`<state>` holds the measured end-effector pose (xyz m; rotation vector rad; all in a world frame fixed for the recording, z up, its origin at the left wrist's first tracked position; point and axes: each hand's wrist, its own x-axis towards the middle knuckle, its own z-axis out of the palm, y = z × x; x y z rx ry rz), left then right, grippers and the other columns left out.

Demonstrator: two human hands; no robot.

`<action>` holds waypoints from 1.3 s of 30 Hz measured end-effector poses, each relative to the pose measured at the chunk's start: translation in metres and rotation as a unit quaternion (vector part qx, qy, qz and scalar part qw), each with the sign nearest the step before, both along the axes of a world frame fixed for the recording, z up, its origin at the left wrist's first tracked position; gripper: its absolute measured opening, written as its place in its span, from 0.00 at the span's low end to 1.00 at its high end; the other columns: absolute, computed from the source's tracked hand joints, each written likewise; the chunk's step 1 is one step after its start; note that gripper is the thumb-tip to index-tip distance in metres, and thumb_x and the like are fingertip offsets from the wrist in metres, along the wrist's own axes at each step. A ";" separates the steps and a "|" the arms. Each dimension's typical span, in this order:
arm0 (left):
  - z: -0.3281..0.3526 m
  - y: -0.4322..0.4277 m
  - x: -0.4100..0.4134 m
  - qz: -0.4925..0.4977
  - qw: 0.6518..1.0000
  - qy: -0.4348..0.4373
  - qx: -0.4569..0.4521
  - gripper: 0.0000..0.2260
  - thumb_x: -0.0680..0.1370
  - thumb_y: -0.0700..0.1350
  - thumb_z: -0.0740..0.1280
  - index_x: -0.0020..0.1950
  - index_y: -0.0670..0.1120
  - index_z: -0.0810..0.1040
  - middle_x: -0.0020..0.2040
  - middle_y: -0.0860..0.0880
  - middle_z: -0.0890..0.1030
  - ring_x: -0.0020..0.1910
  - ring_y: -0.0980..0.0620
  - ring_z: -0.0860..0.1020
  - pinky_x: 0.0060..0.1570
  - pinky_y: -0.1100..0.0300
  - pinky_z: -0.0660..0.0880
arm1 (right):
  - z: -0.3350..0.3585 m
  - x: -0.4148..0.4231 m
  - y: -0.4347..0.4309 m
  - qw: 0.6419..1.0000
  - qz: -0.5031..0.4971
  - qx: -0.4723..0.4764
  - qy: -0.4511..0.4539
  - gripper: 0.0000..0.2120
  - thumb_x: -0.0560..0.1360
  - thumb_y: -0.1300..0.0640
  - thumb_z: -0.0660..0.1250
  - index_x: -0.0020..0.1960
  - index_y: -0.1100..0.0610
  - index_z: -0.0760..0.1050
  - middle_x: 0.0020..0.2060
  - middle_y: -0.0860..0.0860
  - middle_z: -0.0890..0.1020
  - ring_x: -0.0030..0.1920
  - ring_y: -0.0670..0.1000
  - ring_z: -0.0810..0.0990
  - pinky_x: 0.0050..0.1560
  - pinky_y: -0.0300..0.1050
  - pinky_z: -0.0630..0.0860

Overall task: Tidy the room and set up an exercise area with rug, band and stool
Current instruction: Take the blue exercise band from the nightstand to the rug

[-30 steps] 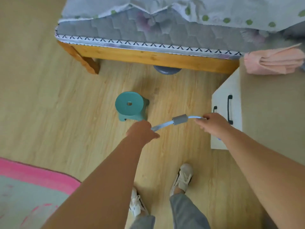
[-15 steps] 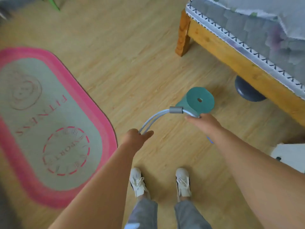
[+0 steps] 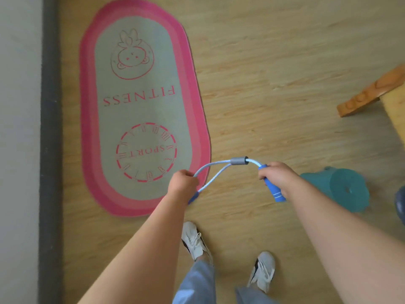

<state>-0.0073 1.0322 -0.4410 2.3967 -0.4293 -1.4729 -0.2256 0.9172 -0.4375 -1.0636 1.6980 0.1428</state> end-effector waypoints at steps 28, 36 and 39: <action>-0.188 0.078 0.211 0.242 0.947 -0.184 0.102 0.20 0.75 0.32 0.57 0.64 0.46 0.73 0.58 0.45 0.78 0.54 0.41 0.78 0.50 0.52 0.75 | -0.228 0.292 0.020 0.852 0.507 -0.078 0.104 0.11 0.73 0.63 0.64 0.54 0.59 0.67 0.49 0.57 0.77 0.43 0.59 0.76 0.39 0.45 0.67; -0.314 0.098 0.230 0.244 0.950 -0.173 0.093 0.17 0.75 0.30 0.55 0.57 0.45 0.75 0.45 0.46 0.77 0.29 0.52 0.71 0.25 0.62 0.65 | -0.363 0.313 0.065 0.865 0.483 -0.105 0.086 0.11 0.75 0.65 0.63 0.55 0.60 0.64 0.49 0.58 0.73 0.40 0.59 0.72 0.38 0.48 0.67; -0.353 0.116 0.234 0.228 0.955 -0.161 0.095 0.20 0.76 0.30 0.54 0.64 0.45 0.73 0.56 0.46 0.77 0.35 0.48 0.78 0.27 0.69 0.71 | -0.397 0.315 0.076 0.848 0.505 -0.128 0.093 0.11 0.76 0.65 0.62 0.57 0.60 0.64 0.52 0.58 0.74 0.41 0.59 0.72 0.38 0.48 0.67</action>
